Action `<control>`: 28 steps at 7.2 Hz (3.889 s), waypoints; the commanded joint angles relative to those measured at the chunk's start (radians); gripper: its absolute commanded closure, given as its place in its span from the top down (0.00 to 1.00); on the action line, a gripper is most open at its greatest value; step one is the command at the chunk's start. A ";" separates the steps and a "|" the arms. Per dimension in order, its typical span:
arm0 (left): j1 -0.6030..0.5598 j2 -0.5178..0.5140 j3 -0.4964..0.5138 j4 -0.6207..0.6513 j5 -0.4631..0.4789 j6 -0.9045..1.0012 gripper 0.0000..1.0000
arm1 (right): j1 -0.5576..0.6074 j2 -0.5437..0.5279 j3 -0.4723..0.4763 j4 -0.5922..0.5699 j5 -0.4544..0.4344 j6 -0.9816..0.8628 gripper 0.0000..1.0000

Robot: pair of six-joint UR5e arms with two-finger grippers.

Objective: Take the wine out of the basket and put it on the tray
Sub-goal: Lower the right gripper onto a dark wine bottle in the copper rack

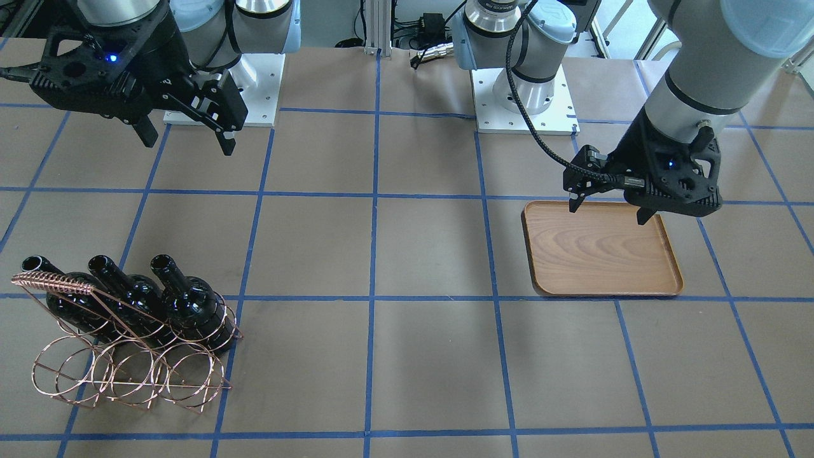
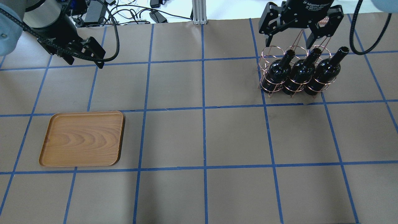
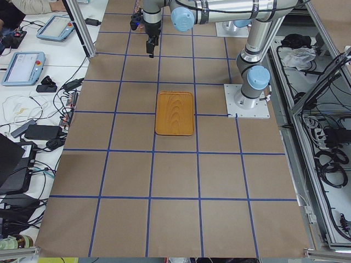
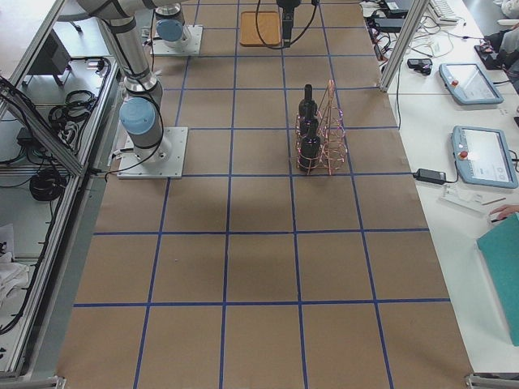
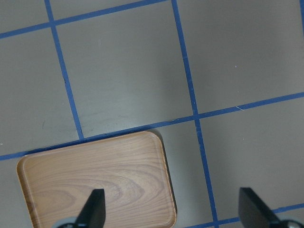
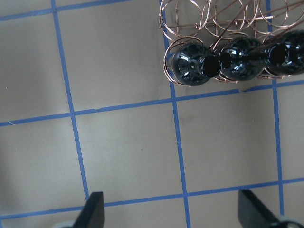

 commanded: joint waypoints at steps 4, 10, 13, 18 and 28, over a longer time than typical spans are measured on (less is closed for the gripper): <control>-0.002 0.033 0.000 -0.028 0.011 0.000 1.00 | 0.002 -0.033 0.054 -0.006 -0.004 -0.015 1.00; -0.003 0.096 0.013 -0.045 -0.018 -0.136 1.00 | -0.067 -0.030 0.054 -0.008 -0.004 -0.069 1.00; -0.057 0.087 0.010 -0.042 -0.009 -0.277 1.00 | -0.099 -0.036 0.059 0.001 -0.001 -0.081 1.00; -0.061 0.102 -0.017 -0.051 -0.012 -0.276 1.00 | -0.283 0.101 0.062 -0.110 0.006 -0.383 1.00; -0.058 0.146 -0.042 -0.116 -0.006 -0.279 1.00 | -0.261 0.186 0.197 -0.359 0.003 -0.325 0.79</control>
